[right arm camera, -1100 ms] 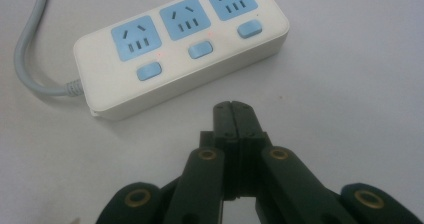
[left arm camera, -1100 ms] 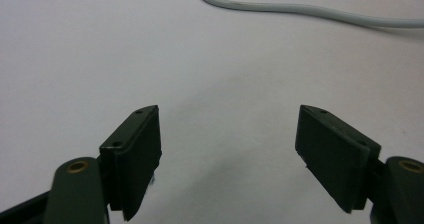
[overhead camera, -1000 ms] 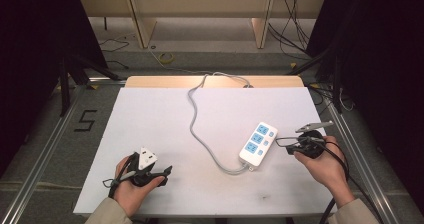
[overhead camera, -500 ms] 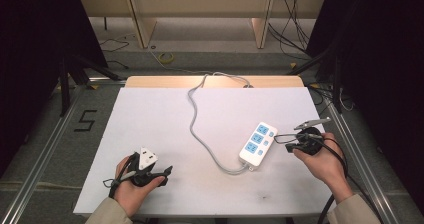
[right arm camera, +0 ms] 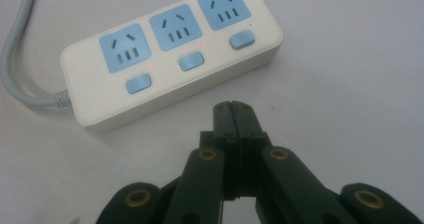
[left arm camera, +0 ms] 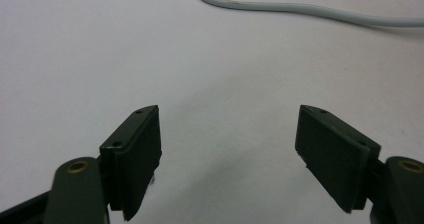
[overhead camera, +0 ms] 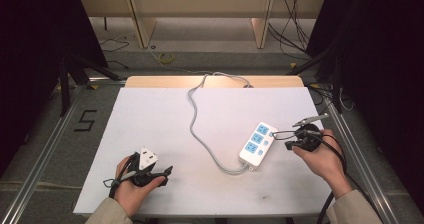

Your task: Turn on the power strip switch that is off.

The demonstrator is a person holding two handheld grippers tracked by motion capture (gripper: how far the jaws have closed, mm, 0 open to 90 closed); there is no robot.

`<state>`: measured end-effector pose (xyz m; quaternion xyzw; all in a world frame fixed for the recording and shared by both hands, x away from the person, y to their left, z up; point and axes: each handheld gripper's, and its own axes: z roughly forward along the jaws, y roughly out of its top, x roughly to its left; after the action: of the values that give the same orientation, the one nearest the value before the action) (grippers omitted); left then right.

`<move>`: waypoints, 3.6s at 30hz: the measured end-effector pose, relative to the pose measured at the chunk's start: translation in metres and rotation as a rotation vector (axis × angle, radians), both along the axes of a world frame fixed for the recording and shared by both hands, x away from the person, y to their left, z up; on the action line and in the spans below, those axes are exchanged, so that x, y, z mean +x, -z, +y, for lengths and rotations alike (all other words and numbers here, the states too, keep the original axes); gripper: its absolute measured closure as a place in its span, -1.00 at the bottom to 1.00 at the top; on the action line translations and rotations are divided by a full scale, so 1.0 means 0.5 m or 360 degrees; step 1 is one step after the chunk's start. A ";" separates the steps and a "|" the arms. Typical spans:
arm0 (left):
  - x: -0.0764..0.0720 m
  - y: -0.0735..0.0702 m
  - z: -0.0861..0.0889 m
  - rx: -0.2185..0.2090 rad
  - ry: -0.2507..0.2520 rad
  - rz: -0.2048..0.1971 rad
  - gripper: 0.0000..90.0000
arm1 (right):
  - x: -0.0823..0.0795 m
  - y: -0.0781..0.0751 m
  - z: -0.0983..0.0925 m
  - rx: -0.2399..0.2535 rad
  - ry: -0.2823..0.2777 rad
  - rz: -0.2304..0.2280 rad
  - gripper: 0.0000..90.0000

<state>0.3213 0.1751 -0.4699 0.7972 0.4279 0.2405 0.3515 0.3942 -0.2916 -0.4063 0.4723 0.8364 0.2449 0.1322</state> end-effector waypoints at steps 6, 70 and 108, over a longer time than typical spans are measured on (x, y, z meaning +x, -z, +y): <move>0.000 0.000 0.000 0.0000 -0.0001 -0.0001 -0.42 | 0.007 -0.004 0.003 -0.0010 -0.0002 0.0003 1.00; 0.000 -0.001 0.000 0.0007 0.0005 -0.0007 -0.42 | 0.071 -0.027 0.016 -0.0065 0.0003 0.0048 1.00; 0.001 0.000 -0.002 -0.0008 -0.0002 -0.0010 -0.42 | 0.114 -0.022 0.024 -0.0085 0.0021 0.0086 1.00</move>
<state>0.3218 0.1743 -0.4699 0.7954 0.4278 0.2421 0.3546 0.4511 -0.2794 -0.3953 0.4805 0.8427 0.2088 0.1239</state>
